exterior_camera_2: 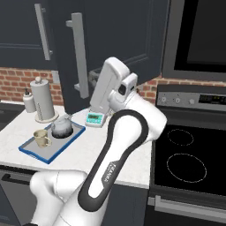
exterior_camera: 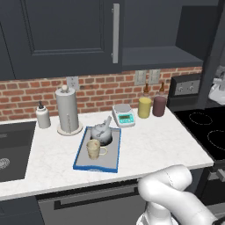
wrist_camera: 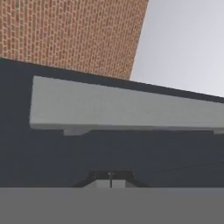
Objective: Pick the kettle from the counter and place it on the tray. Then pick the mug from the cabinet and place it on the tray. Then close the cabinet doors.
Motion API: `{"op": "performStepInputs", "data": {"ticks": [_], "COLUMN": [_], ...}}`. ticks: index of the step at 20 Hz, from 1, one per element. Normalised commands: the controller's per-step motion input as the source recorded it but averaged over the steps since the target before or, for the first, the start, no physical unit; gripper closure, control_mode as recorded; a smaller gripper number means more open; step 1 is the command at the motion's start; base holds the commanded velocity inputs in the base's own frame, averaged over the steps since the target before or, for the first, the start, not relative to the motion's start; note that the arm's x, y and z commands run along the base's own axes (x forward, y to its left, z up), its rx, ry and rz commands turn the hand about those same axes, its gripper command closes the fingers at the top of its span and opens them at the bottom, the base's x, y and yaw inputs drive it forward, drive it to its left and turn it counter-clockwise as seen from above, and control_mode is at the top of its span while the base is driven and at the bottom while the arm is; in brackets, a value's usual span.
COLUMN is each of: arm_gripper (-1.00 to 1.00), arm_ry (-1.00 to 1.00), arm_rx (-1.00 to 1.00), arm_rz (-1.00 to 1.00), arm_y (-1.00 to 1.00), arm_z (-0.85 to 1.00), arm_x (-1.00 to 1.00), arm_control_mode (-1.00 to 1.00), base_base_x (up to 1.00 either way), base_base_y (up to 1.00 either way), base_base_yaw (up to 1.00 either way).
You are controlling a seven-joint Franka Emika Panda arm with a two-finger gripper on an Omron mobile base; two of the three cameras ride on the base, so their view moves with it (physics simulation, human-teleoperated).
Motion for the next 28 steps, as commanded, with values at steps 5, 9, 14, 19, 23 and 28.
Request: {"op": "performStepInputs", "data": {"ticks": [5, 9, 14, 19, 23, 28], "arm_gripper": [1.00, 1.00, 1.00, 1.00, 1.00, 1.00], "arm_ry": [0.11, 0.00, 0.05, 0.17, 0.35, 0.36], "arm_rx": [0.00, 0.00, 0.00, 0.00, -0.02, -0.06], "arm_rz": [-0.01, -0.20, -0.22, -0.19, -0.27, -0.34], "arm_y": [0.06, 0.12, 0.03, 0.00, 0.02, 0.28], "arm_z": [0.00, 0.02, 0.38, 0.67, 0.55, -0.05], "arm_x": [0.36, 0.66, 0.65, 0.52, 0.57, 0.82], "arm_control_mode": [-1.00, -1.00, -1.00, -1.00, -1.00, -1.00], "base_base_x": [0.00, 0.00, 0.00, 0.00, 0.00, 0.00], "base_base_y": [0.00, 0.00, 0.00, 0.00, 0.00, 0.00], "base_base_yaw": [0.00, 0.00, 0.00, 0.00, 0.00, 0.00]}}
